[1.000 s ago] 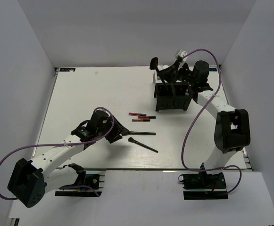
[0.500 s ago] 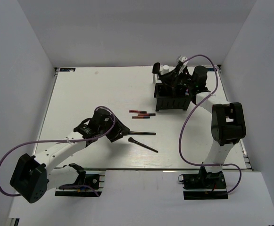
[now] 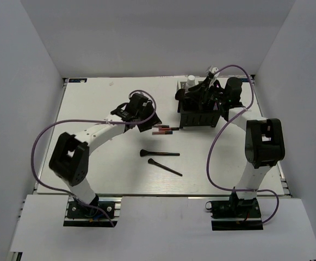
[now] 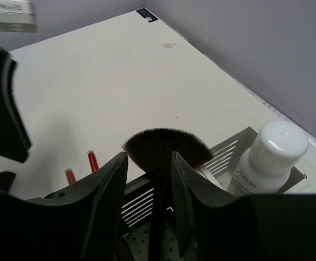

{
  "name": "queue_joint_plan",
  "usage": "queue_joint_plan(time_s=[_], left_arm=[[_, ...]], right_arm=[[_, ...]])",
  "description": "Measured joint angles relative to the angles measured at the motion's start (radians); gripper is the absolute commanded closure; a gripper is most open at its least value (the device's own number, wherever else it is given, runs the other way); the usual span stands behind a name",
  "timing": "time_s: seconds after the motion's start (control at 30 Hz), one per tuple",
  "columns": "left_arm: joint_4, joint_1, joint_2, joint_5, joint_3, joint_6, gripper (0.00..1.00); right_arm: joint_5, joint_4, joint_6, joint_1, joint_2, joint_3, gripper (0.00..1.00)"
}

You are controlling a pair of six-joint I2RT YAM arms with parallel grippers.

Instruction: Organize the makeup

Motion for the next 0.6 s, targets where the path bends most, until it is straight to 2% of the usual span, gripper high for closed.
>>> queue_joint_plan(time_s=[0.1, 0.27, 0.4, 0.5, 0.6], left_arm=[[-0.016, 0.019, 0.109, -0.02, 0.111, 0.068, 0.4], [-0.051, 0.062, 0.257, -0.04, 0.279, 0.157, 0.44], [-0.046, 0.089, 0.352, -0.042, 0.384, 0.209, 0.45], [-0.043, 0.105, 0.409, -0.037, 0.433, 0.235, 0.47], [-0.036, 0.115, 0.466, -0.008, 0.475, 0.253, 0.48]], right_arm=[[-0.02, -0.001, 0.003, -0.012, -0.029, -0.011, 0.61], [-0.082, -0.011, -0.006, -0.033, -0.15, -0.058, 0.74], [-0.163, -0.086, -0.077, -0.041, -0.271, -0.096, 0.86], [-0.227, -0.248, -0.217, -0.04, -0.359, -0.106, 0.91], [-0.273, -0.48, -0.407, -0.033, -0.41, -0.101, 0.91]])
